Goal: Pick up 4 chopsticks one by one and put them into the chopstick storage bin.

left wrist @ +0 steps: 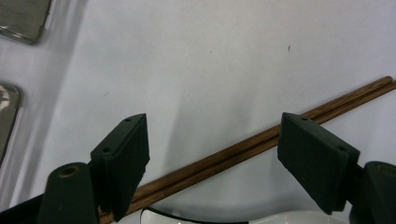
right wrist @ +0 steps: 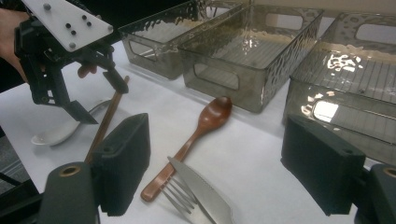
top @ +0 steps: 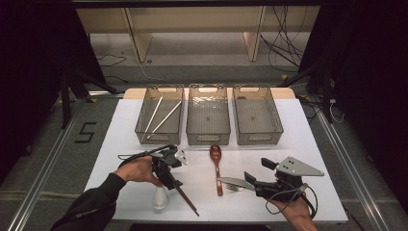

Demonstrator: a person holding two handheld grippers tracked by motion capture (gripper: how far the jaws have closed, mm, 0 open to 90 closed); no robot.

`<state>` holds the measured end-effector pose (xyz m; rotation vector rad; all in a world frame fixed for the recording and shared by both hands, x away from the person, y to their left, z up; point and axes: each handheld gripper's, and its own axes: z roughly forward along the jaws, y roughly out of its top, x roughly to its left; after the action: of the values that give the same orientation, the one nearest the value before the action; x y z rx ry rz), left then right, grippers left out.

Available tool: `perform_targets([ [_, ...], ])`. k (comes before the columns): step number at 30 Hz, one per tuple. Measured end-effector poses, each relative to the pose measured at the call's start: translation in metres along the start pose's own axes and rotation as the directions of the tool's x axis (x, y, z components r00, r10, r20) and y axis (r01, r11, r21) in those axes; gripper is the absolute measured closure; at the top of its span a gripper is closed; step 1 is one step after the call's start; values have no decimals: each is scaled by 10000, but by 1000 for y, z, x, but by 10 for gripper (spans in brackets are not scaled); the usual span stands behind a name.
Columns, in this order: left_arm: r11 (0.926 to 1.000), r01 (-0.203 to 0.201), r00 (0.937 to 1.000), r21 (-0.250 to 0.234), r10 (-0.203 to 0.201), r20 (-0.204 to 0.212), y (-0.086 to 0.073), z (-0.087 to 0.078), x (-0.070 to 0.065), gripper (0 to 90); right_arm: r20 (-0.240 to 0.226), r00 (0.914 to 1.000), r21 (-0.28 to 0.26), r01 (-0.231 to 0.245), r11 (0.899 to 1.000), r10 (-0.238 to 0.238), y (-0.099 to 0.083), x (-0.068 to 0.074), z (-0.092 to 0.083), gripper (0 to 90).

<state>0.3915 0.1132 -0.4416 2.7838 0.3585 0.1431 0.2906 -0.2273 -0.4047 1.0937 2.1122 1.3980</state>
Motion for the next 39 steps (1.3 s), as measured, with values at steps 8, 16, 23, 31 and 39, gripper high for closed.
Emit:
perform_targets([
  [8,9993,-236,9997,277,239,-95,1,10,-1,251,-11,10000,5,8,10000,-8,0,0,0,248],
  [16,9985,-350,9993,420,355,-93,4,17,-2,252,-8,10000,9,16,10000,-16,0,0,0,248],
  [23,9971,-512,9987,567,516,-45,6,21,-2,255,-8,10000,19,21,10000,-21,0,0,0,248],
  [31,9960,-682,9975,577,692,-153,6,20,0,261,-5,10000,20,5,10000,-5,0,0,0,248],
  [39,9951,-862,9955,495,880,-356,7,20,0,267,-1,10000,24,5,10000,-5,0,0,0,248],
])
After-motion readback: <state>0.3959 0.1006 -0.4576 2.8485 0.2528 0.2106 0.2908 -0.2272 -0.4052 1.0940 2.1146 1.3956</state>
